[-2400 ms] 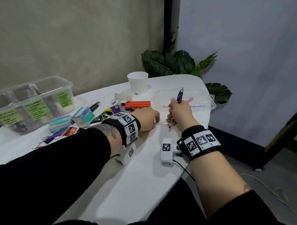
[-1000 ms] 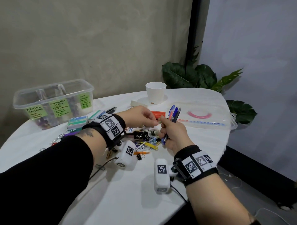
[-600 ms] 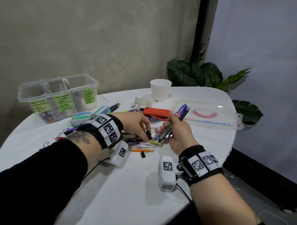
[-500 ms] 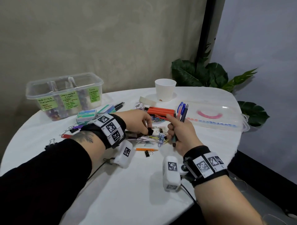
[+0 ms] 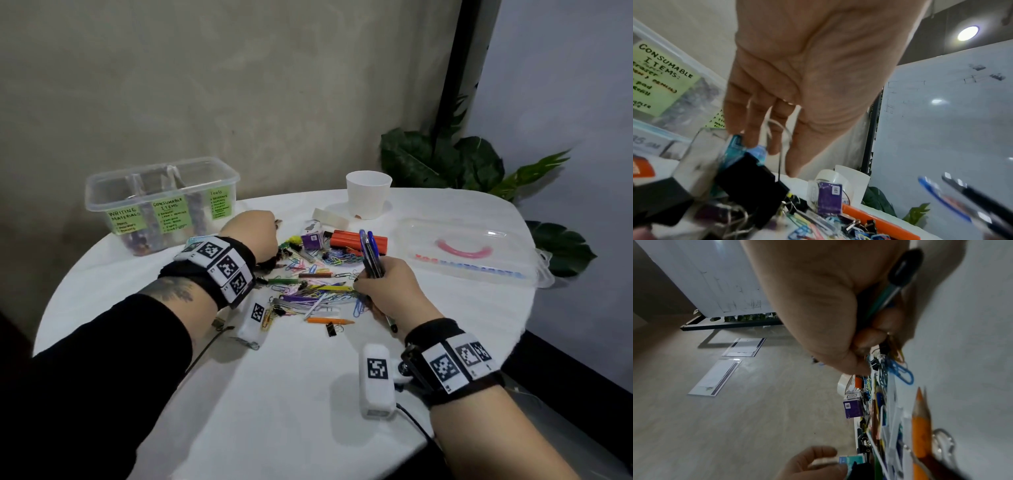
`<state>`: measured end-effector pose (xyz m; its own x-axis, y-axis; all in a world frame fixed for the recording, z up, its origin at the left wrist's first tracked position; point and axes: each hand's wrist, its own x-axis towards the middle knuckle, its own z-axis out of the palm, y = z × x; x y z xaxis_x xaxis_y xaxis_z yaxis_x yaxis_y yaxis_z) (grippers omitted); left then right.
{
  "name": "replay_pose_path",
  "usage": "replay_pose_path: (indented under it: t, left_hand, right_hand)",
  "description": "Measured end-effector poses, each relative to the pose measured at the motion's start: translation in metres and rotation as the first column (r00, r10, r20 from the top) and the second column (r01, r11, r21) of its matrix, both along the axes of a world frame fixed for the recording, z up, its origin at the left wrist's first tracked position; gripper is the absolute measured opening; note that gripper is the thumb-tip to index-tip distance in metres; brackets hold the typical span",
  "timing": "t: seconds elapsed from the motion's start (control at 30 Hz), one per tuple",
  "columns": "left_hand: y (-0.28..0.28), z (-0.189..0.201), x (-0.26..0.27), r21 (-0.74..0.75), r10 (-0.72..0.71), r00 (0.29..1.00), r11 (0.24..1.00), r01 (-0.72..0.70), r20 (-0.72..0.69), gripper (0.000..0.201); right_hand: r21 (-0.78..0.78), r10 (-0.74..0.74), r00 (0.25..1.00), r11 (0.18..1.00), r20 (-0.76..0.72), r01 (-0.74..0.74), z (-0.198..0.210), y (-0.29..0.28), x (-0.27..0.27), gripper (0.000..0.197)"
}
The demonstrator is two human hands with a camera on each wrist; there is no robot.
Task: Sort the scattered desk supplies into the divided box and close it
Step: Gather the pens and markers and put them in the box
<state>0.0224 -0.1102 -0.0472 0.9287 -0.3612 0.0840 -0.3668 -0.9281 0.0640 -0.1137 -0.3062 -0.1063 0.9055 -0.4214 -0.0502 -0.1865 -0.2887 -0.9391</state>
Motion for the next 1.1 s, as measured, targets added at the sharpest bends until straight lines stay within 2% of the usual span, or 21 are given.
replay_pose_path:
  t: [0.07, 0.13, 0.17, 0.3, 0.4, 0.53, 0.63, 0.73, 0.83, 0.97, 1.03, 1.1]
  left_hand:
    - [-0.008, 0.000, -0.007, -0.084, -0.154, 0.988, 0.985, 0.152, -0.025, 0.021]
    - [-0.020, 0.000, -0.020, -0.107, -0.292, 0.946, 0.954, 0.279, -0.138, 0.008]
    - [-0.026, -0.002, -0.024, -0.063, -0.331, 0.926, 0.944, 0.325, -0.179, 0.005]
    - [-0.042, -0.010, -0.027, 0.164, -0.345, 0.923, 0.914, 0.372, -0.171, 0.005]
    - [-0.046, -0.015, -0.029, 0.255, -0.305, 0.933, 0.902, 0.348, -0.193, 0.012]
    - [-0.040, -0.020, -0.035, 0.280, -0.243, 0.946, 0.913, 0.298, -0.215, 0.015]
    - [-0.032, -0.016, -0.036, 0.148, -0.232, 0.942, 0.951, 0.272, -0.242, 0.019]
    - [-0.024, -0.010, -0.038, -0.107, -0.275, 0.937, 0.961, 0.257, -0.218, 0.022]
    - [-0.021, -0.002, -0.052, -0.343, -0.353, 0.909, 0.901, 0.266, -0.221, 0.017]
    - [-0.019, -0.003, -0.063, -0.478, -0.411, 0.869, 0.843, 0.248, -0.274, 0.018]
    - [-0.021, -0.006, -0.067, -0.590, -0.450, 0.828, 0.785, 0.189, -0.333, 0.021]
    - [-0.022, -0.010, -0.070, -0.716, -0.504, 0.765, 0.693, 0.081, -0.401, 0.020]
  right_hand:
    - [0.073, 0.150, 0.987, 0.985, 0.053, -0.153, 0.007, 0.005, -0.006, 0.022]
    - [0.087, 0.320, 0.947, 0.944, -0.004, -0.318, 0.015, 0.010, -0.013, 0.027]
    - [0.059, 0.371, 0.926, 0.928, -0.070, -0.368, 0.018, 0.012, -0.015, 0.028]
    - [-0.177, 0.359, 0.885, 0.890, -0.297, -0.421, 0.017, 0.012, -0.014, 0.029]
    - [-0.198, 0.351, 0.882, 0.885, -0.314, -0.422, 0.014, 0.012, -0.010, 0.022]
    - [-0.289, 0.327, 0.880, 0.855, -0.345, -0.431, 0.017, 0.012, -0.010, 0.020]
    - [-0.284, 0.304, 0.877, 0.862, -0.371, -0.419, 0.017, 0.009, -0.009, 0.020]
    - [-0.152, 0.314, 0.904, 0.918, -0.290, -0.368, 0.019, 0.007, -0.012, 0.015]
    - [0.000, 0.285, 0.954, 0.958, -0.090, -0.286, 0.024, 0.008, -0.014, 0.005]
    - [0.127, 0.149, 0.974, 0.977, 0.169, -0.171, 0.023, 0.006, -0.008, 0.007]
    - [0.217, 0.078, 0.967, 0.967, 0.242, -0.132, 0.022, 0.007, -0.005, 0.009]
    - [0.336, -0.001, 0.958, 0.937, 0.287, -0.100, 0.021, 0.010, -0.002, 0.013]
